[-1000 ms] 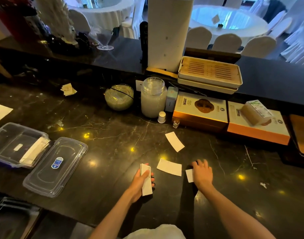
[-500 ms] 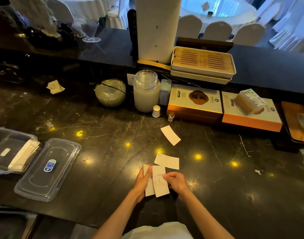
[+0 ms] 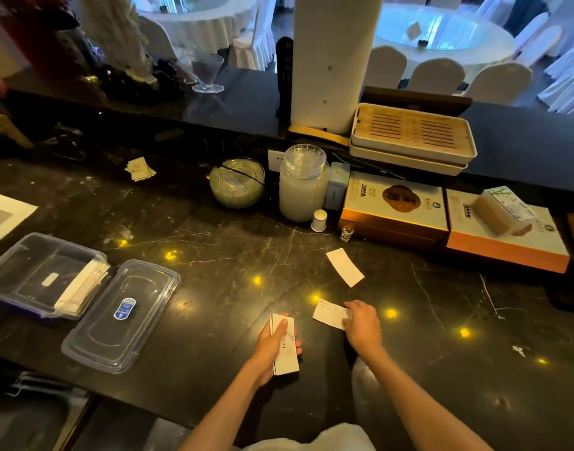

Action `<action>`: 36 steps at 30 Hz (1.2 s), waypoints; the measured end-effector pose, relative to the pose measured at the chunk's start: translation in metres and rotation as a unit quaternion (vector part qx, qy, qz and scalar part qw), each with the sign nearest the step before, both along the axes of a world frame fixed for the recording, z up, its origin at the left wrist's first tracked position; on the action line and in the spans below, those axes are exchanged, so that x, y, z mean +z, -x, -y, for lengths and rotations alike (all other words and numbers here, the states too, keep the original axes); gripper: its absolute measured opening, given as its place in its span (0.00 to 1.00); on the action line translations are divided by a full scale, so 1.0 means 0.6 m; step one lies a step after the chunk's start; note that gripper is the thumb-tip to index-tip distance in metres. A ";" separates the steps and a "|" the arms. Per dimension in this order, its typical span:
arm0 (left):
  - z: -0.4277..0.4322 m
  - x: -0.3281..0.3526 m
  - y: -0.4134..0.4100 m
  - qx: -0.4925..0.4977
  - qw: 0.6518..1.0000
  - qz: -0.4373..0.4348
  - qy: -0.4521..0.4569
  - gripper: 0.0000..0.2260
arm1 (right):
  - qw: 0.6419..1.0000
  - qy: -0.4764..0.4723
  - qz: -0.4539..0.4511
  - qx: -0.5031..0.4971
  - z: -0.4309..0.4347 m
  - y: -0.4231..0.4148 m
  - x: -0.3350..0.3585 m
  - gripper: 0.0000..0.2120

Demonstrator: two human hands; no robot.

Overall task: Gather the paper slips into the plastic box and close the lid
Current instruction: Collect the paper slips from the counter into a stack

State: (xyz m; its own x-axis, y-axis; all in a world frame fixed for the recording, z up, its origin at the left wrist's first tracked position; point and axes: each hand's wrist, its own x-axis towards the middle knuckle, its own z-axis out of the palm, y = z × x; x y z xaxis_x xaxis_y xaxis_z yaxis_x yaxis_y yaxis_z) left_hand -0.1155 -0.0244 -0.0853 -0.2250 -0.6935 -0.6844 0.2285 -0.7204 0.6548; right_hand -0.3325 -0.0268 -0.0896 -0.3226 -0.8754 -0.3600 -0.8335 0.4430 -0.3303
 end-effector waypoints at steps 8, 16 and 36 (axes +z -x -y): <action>0.012 -0.010 -0.022 0.012 0.999 0.038 0.005 0.11 | 1.000 -0.004 -0.004 0.000 -0.029 -0.014 -0.025 0.08; 0.011 -0.018 -0.007 -0.017 0.995 0.093 -0.004 0.15 | 0.999 0.021 -0.007 -0.031 -0.066 -0.116 -0.033 0.27; 0.087 -0.003 0.019 0.048 0.998 -0.036 -0.004 0.25 | 0.965 0.037 0.249 -0.071 0.034 -0.174 0.053 0.35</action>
